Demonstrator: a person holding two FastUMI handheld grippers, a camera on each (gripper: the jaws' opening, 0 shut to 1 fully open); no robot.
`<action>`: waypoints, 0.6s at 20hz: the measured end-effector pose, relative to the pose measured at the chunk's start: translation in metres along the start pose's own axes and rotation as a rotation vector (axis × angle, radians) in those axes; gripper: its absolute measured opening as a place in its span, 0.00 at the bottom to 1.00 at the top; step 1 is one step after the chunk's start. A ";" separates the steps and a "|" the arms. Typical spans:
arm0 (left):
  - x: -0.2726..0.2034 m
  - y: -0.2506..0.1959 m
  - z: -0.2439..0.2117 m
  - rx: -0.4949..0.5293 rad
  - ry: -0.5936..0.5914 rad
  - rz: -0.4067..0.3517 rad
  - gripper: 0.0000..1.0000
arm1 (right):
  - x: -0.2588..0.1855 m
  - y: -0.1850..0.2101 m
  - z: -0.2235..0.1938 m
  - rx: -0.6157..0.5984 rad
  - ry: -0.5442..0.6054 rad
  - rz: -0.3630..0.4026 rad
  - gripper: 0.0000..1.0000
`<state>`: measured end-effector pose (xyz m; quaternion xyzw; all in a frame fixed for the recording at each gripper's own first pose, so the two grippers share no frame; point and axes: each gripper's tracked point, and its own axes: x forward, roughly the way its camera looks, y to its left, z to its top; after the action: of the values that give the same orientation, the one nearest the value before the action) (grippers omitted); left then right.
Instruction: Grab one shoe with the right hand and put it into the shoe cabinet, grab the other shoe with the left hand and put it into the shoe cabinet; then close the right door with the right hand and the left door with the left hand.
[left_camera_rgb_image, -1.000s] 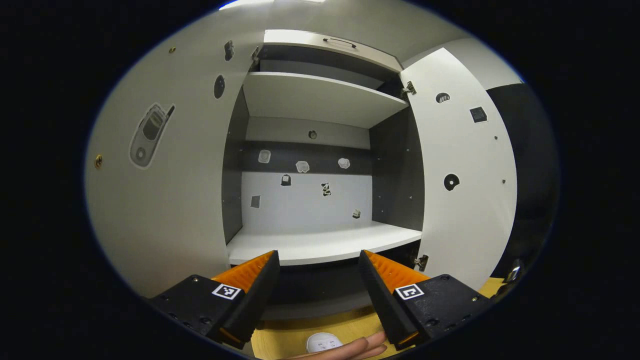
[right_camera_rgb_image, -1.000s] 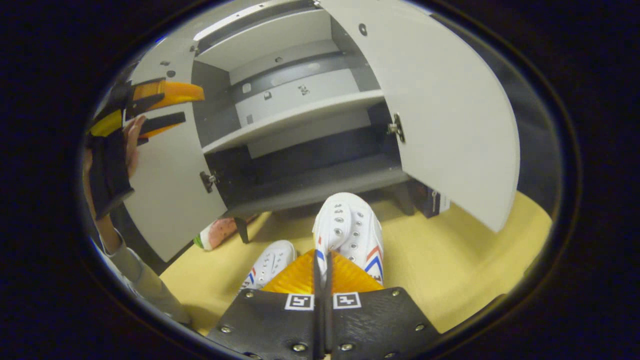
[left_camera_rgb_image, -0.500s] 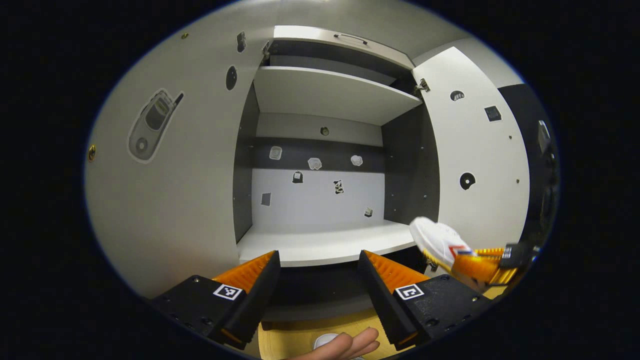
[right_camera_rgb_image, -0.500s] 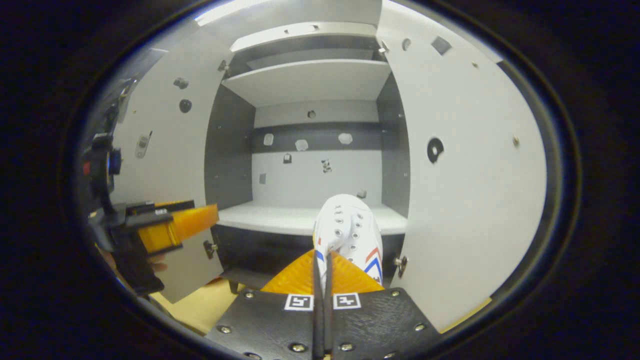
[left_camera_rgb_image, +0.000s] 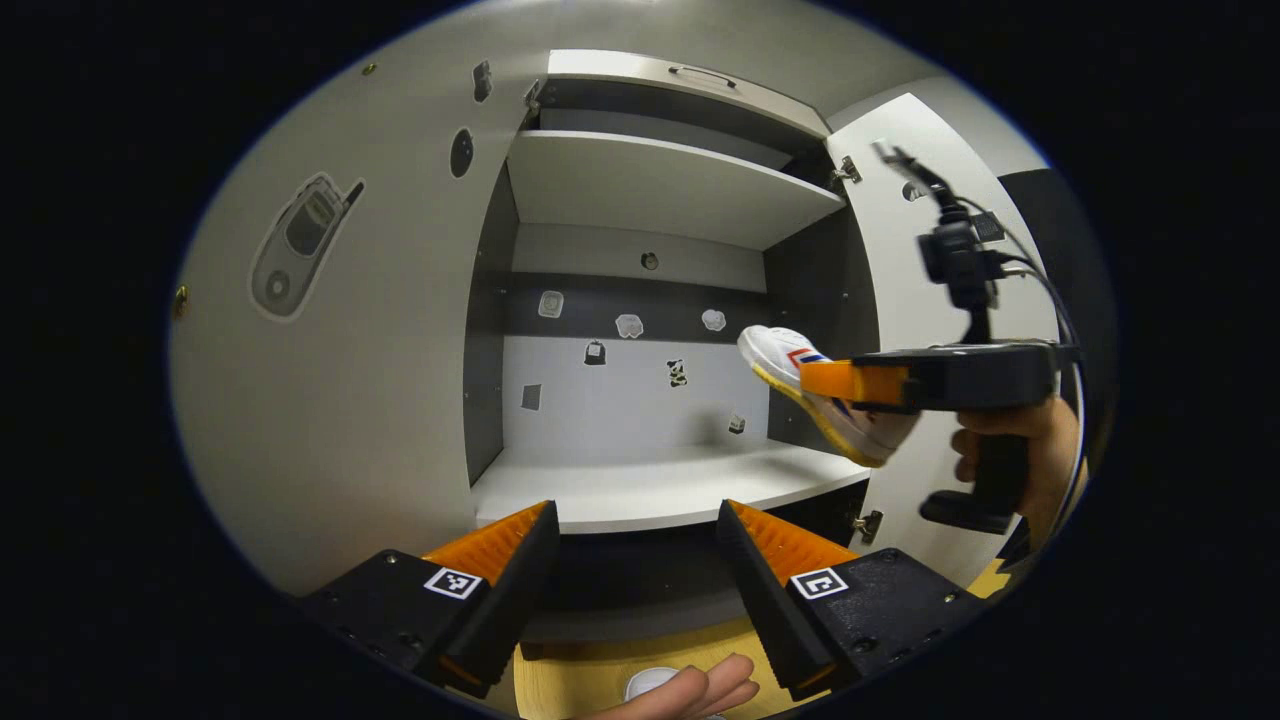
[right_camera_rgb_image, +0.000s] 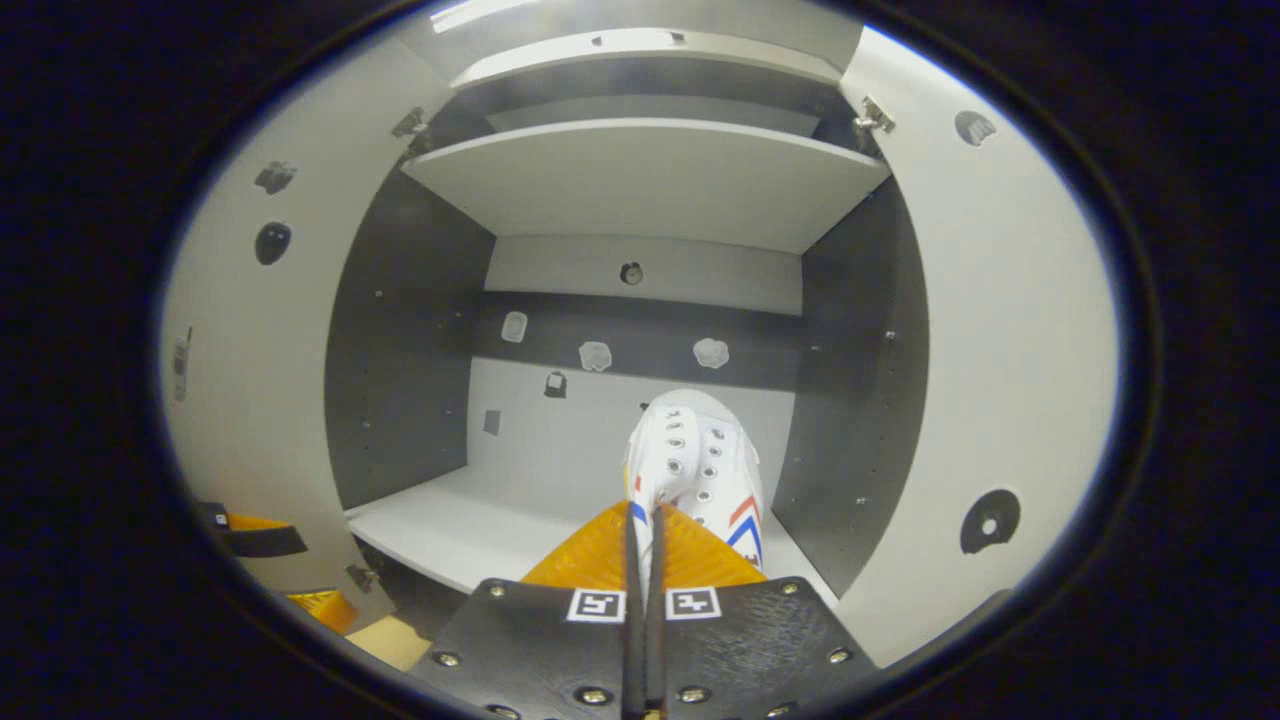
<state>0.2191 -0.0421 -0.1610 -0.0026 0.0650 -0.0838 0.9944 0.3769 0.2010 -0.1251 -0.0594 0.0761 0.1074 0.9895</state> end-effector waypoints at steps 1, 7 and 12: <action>0.000 0.000 -0.001 0.000 0.002 0.004 0.96 | 0.016 0.000 -0.003 -0.008 0.001 0.000 0.00; -0.001 0.002 0.003 0.001 -0.013 0.008 0.96 | 0.086 -0.018 -0.042 -0.051 0.075 -0.025 0.01; -0.001 0.003 0.005 -0.003 -0.022 0.018 0.95 | 0.106 -0.034 -0.074 -0.048 0.134 -0.067 0.17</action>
<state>0.2194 -0.0389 -0.1556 -0.0043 0.0541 -0.0749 0.9957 0.4767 0.1796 -0.2113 -0.0927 0.1376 0.0716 0.9835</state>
